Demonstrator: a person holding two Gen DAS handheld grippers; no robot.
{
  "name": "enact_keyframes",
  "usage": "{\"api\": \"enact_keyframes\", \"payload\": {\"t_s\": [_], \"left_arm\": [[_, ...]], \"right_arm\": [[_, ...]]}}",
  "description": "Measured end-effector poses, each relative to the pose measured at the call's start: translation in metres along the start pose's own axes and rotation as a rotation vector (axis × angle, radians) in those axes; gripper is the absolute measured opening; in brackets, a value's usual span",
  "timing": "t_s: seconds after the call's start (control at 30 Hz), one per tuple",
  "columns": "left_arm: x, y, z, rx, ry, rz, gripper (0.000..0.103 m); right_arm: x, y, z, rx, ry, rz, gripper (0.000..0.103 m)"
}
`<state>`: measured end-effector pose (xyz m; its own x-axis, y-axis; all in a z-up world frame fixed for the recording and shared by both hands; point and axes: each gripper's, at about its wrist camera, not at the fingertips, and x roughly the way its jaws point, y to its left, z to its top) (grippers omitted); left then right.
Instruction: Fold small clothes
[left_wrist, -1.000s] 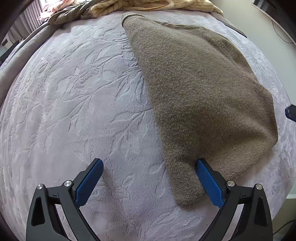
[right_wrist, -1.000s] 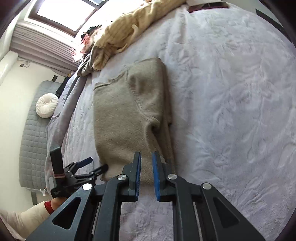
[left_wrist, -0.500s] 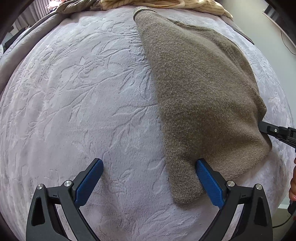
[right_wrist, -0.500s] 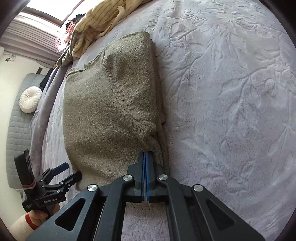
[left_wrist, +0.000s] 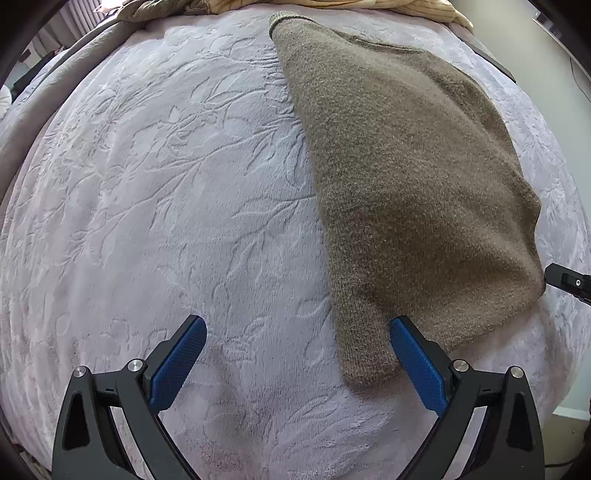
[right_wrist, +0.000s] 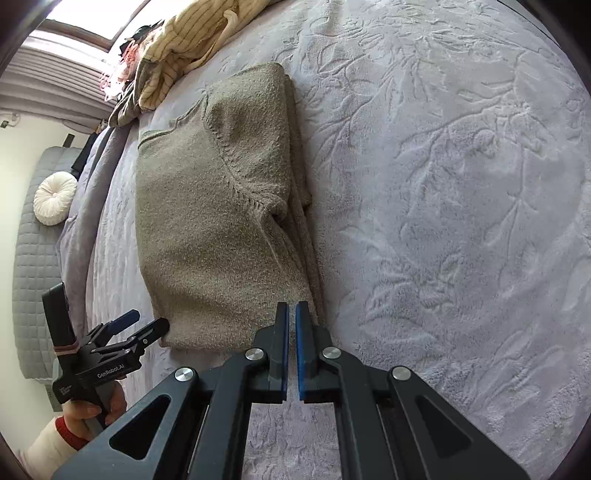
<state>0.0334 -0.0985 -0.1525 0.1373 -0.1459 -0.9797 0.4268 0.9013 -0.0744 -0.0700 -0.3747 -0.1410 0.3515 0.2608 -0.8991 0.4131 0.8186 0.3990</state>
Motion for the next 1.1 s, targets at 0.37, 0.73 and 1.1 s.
{"api": "enact_keyframes", "payload": {"t_s": [0.37, 0.73, 1.1], "left_arm": [[-0.013, -0.002, 0.000, -0.033, -0.001, 0.001, 0.100], [-0.025, 0.018, 0.019, -0.101, -0.027, -0.042, 0.102], [-0.015, 0.047, 0.039, -0.188, -0.006, -0.062, 0.102]], "right_arm": [[-0.004, -0.005, 0.000, 0.011, 0.014, -0.004, 0.004], [-0.008, -0.004, 0.045, 0.040, -0.074, 0.073, 0.055], [0.019, 0.020, 0.102, -0.032, -0.059, 0.080, 0.057]]}}
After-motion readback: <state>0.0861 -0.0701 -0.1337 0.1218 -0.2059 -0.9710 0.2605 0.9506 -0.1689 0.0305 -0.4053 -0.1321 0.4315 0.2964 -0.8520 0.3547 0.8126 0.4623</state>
